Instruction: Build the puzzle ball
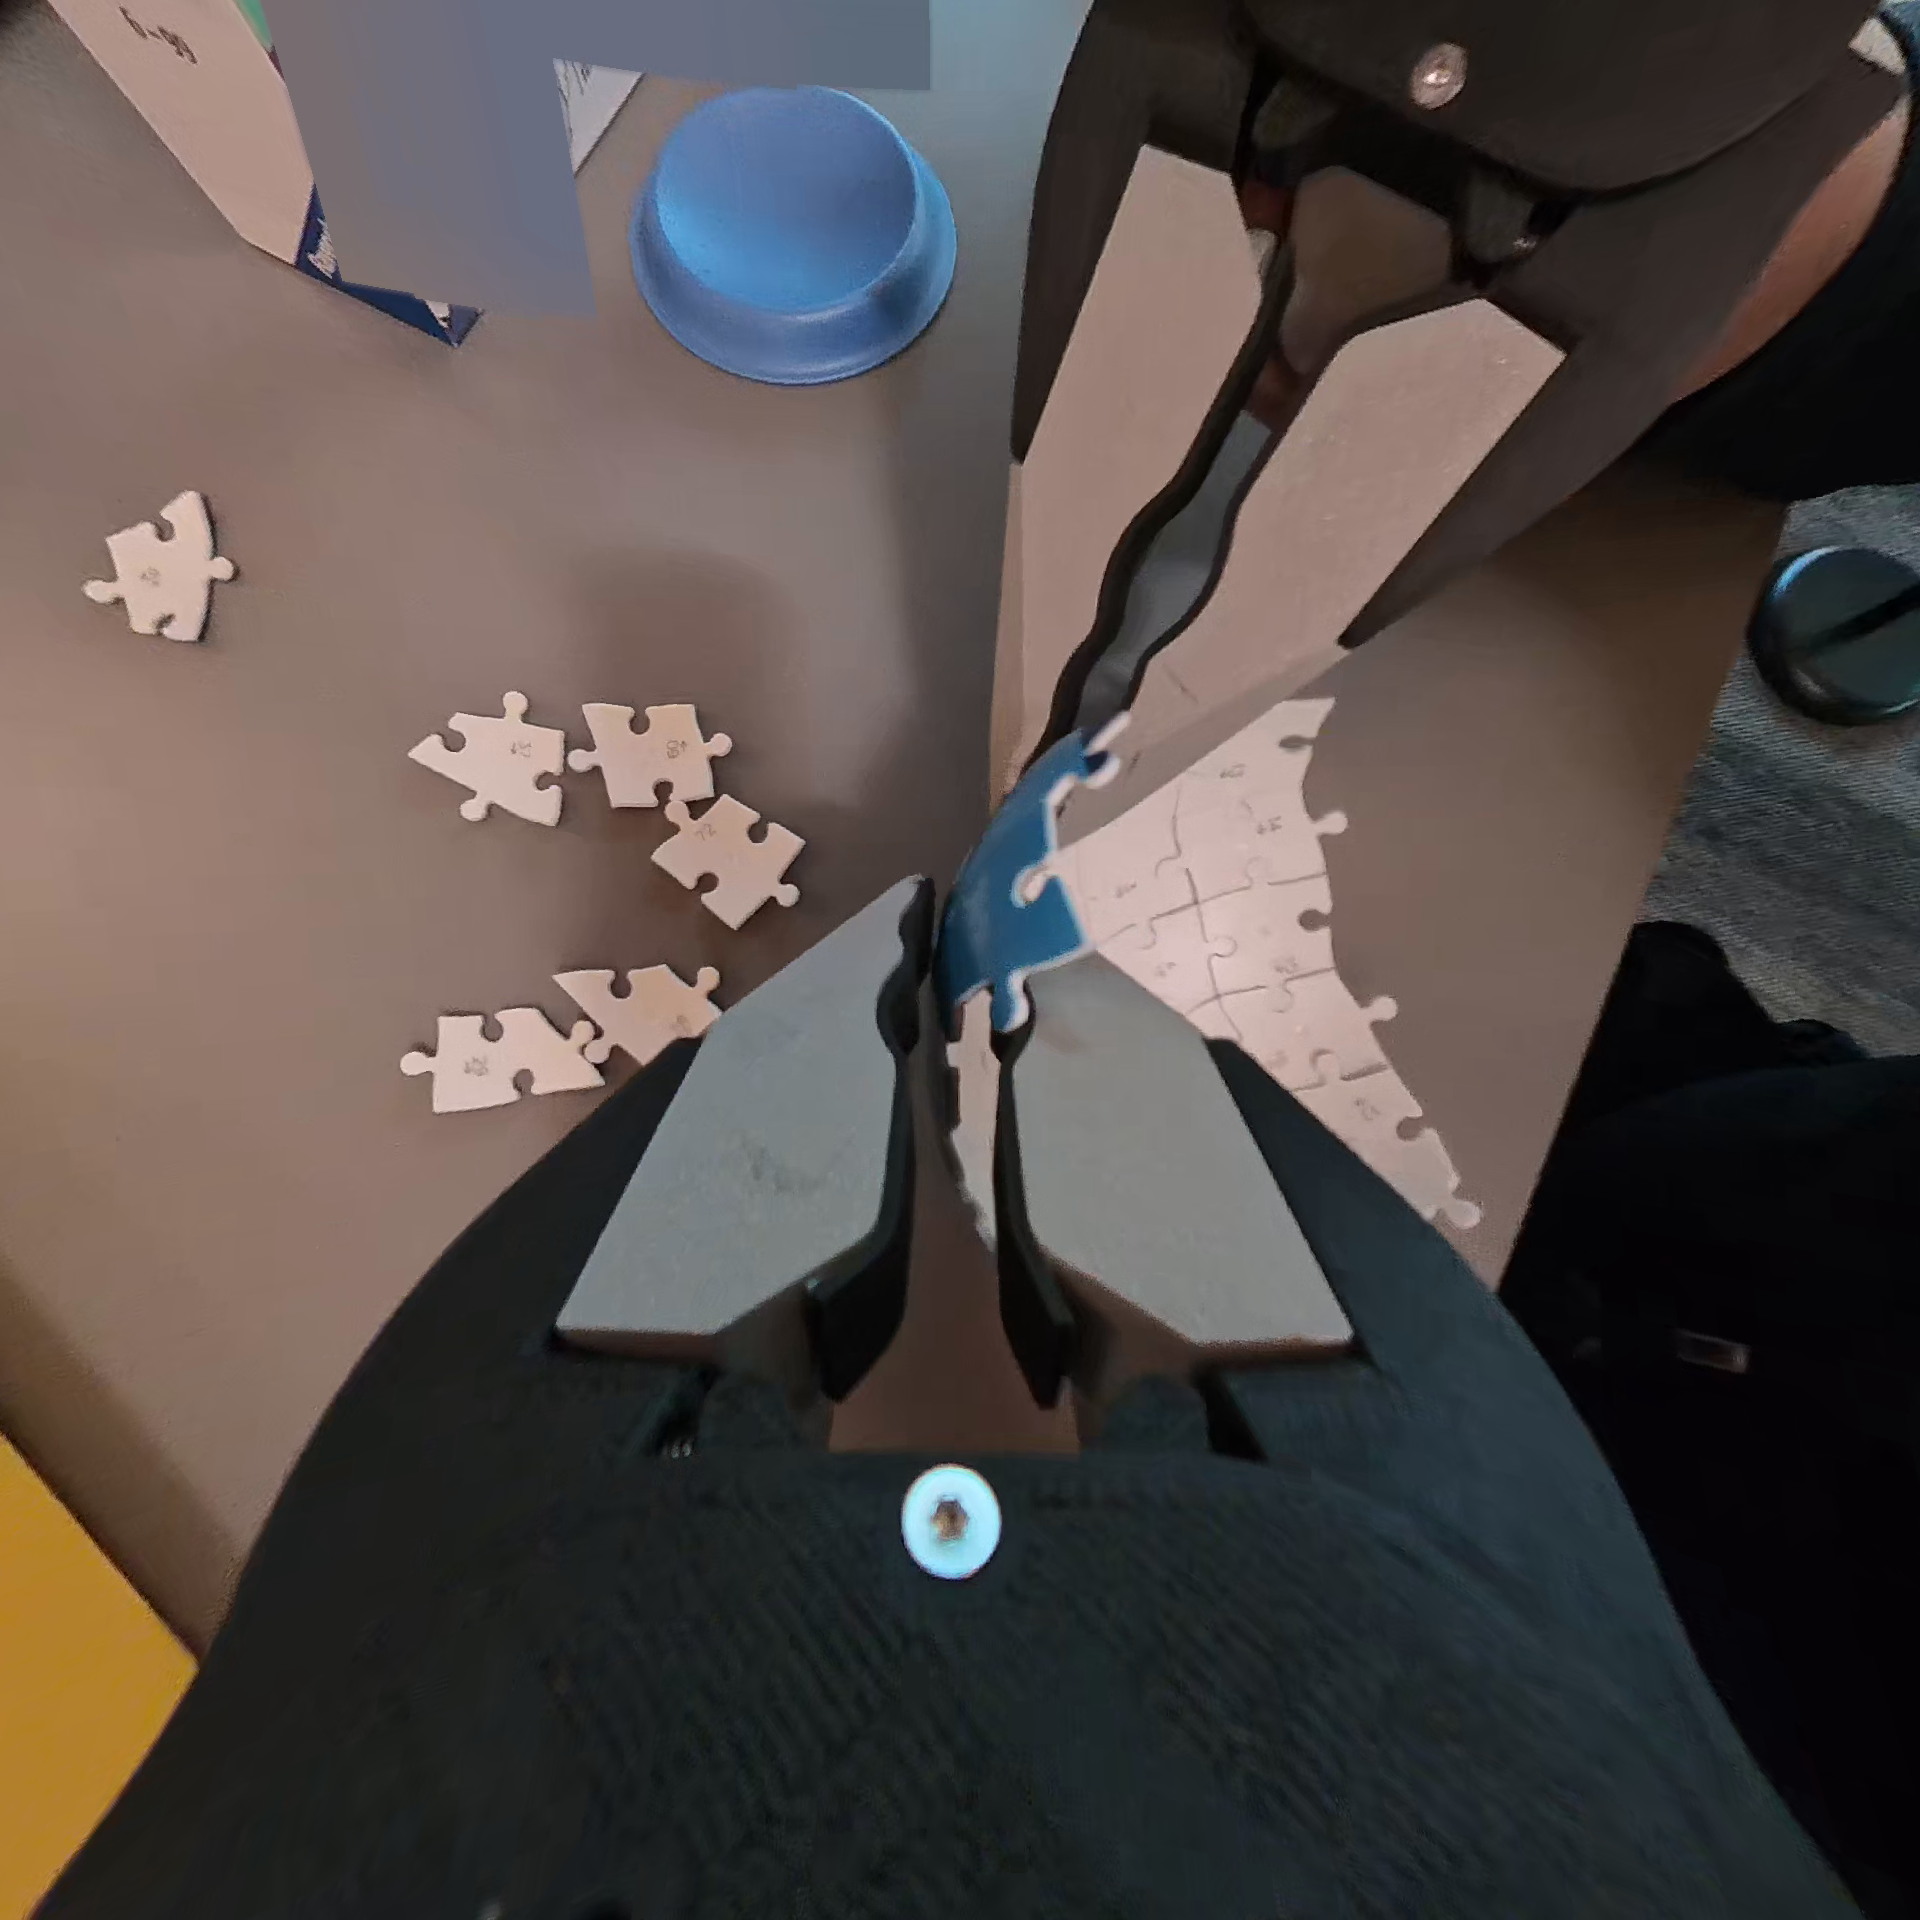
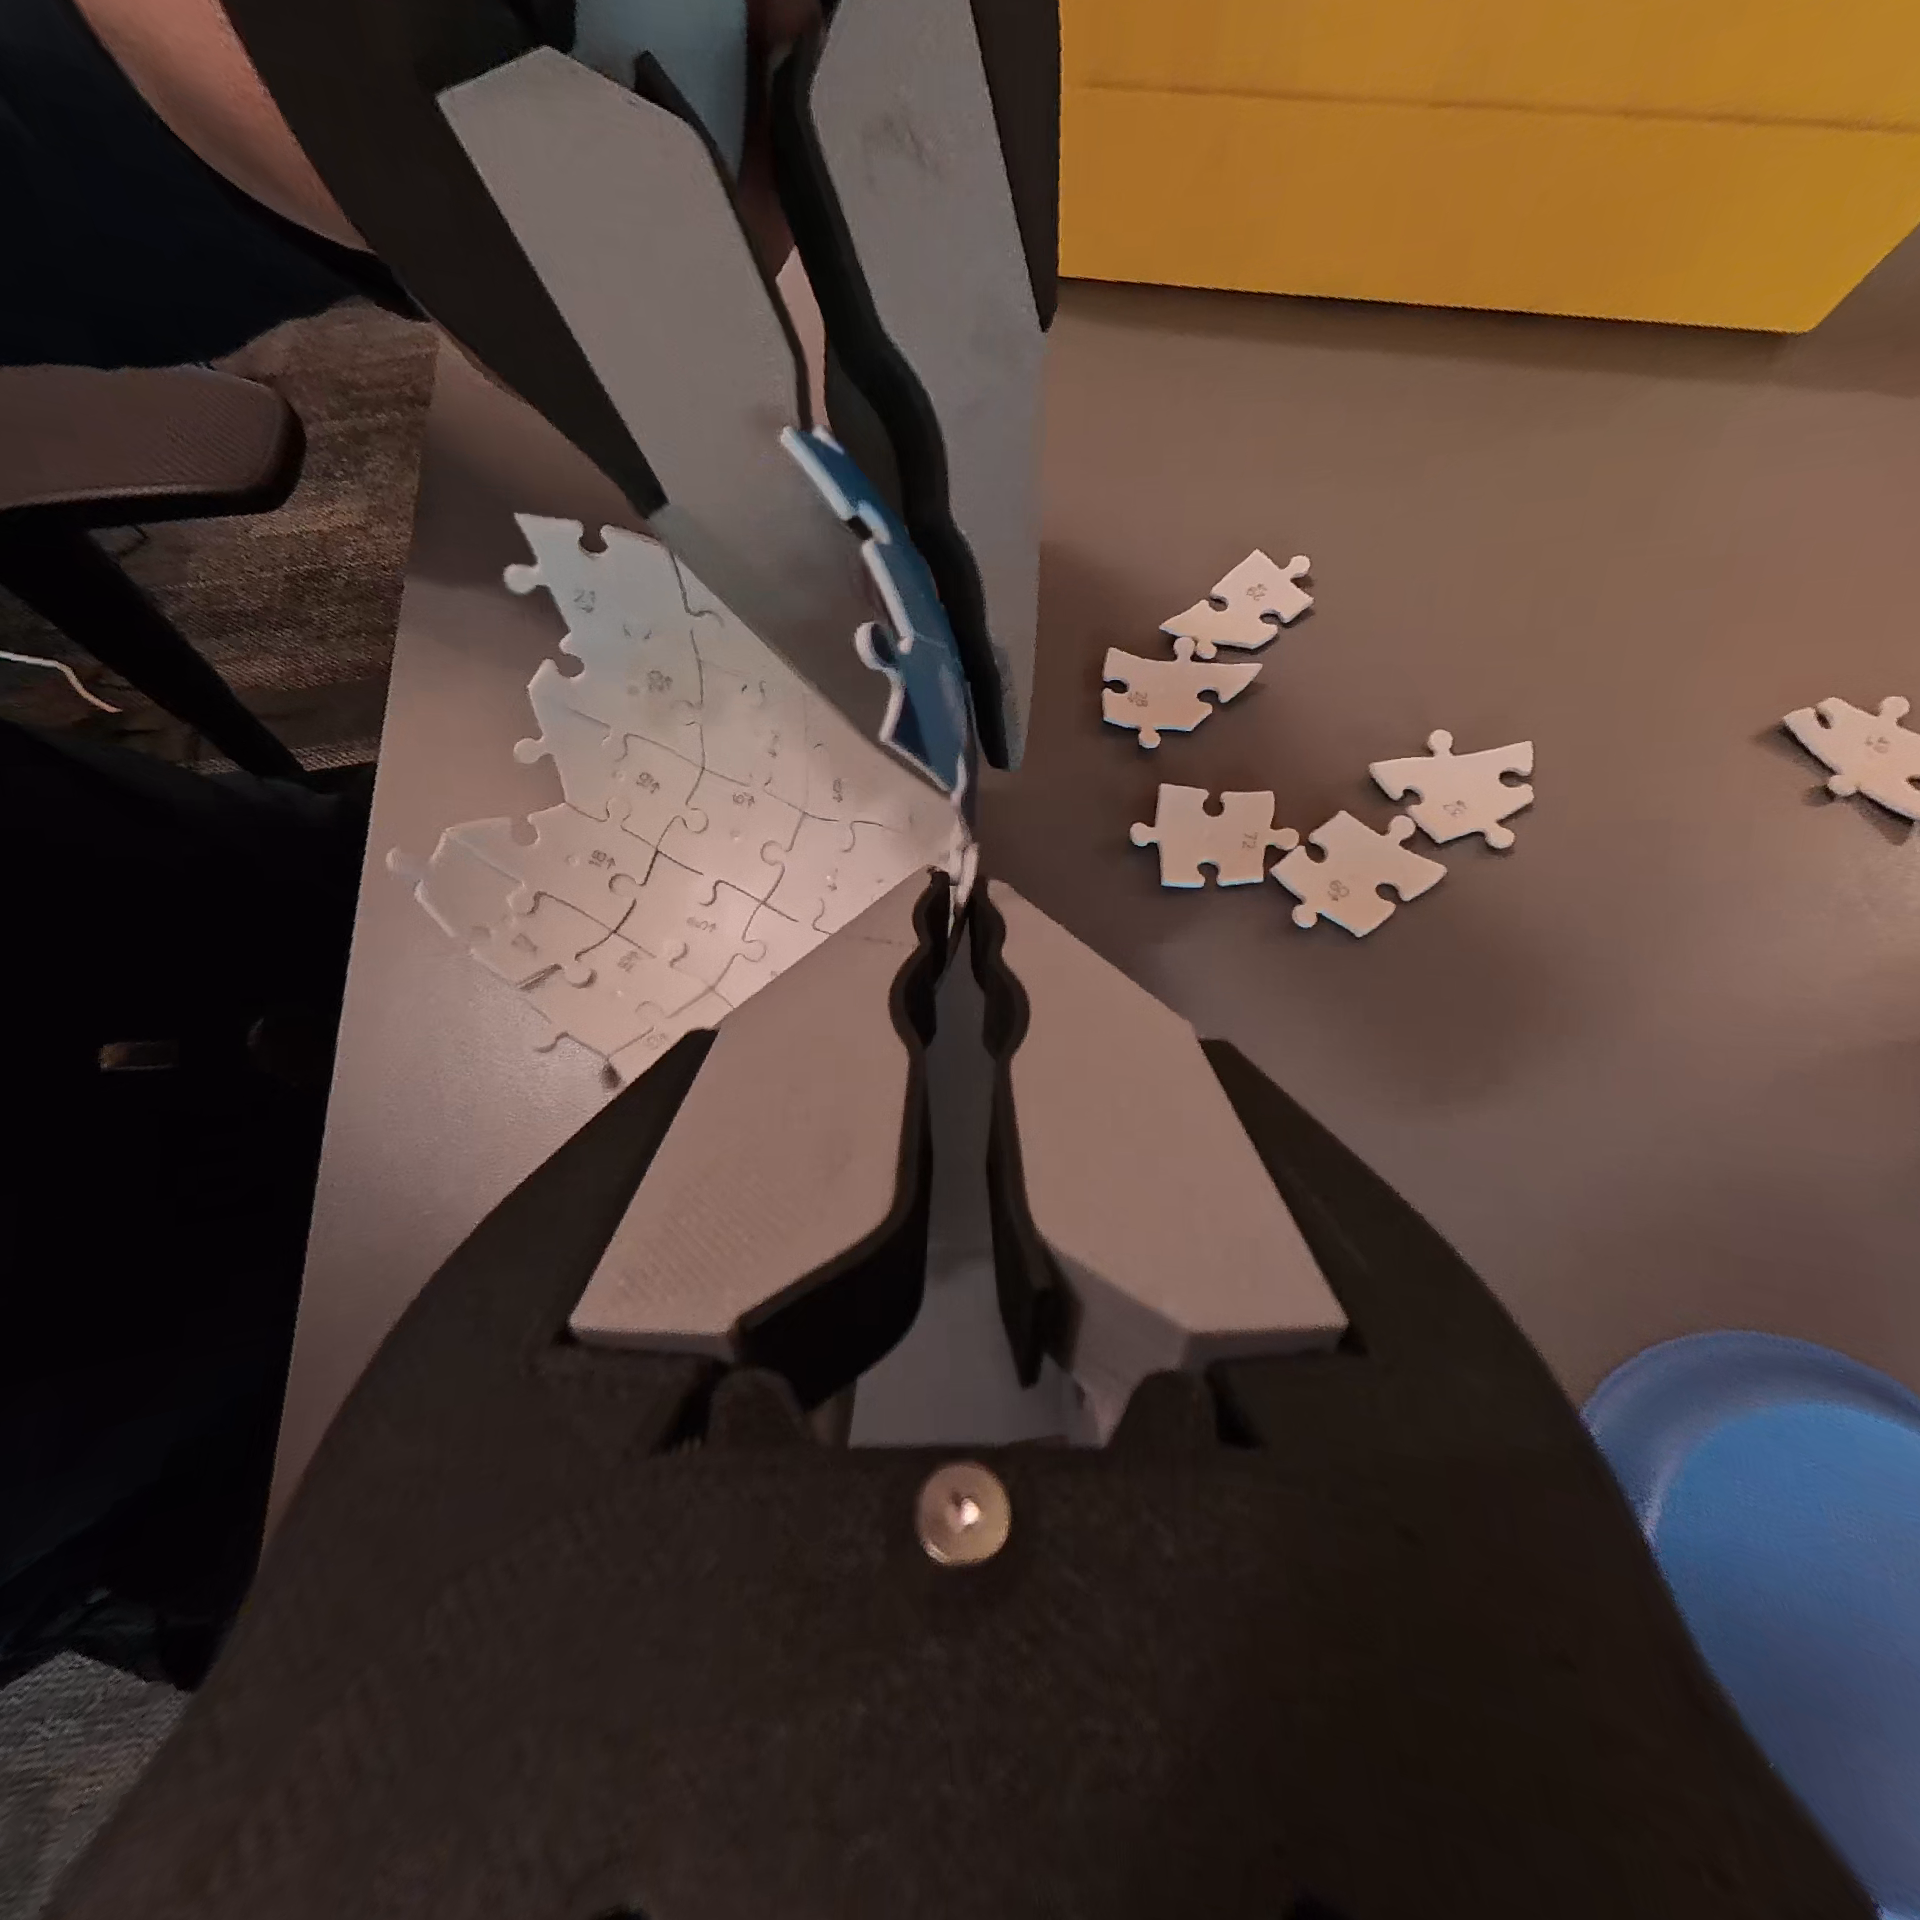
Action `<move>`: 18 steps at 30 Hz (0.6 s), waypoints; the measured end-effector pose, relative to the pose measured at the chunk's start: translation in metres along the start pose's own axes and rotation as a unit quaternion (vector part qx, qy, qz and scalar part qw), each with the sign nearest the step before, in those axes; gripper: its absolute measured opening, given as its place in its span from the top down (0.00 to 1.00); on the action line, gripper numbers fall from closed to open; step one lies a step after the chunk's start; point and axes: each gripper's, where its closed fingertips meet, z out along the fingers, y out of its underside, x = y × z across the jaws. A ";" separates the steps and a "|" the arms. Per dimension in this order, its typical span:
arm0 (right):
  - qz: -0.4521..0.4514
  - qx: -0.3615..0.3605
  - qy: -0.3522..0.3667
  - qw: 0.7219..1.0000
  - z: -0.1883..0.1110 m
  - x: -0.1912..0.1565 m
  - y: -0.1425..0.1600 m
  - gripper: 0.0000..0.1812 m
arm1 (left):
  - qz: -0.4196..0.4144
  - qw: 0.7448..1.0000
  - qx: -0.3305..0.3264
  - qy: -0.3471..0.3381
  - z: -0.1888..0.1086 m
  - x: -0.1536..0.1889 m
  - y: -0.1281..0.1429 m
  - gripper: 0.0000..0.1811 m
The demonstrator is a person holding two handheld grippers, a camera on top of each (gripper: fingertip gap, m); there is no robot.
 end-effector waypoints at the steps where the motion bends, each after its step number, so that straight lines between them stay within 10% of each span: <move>1: 0.000 0.001 0.003 1.000 0.000 0.000 0.000 1.00 | 0.003 1.000 0.000 -0.005 0.000 0.000 0.000 0.97; 18: 0.018 0.054 -0.035 0.998 0.002 0.001 -0.005 1.00 | 0.016 0.999 0.012 -0.050 -0.005 -0.002 0.002 0.98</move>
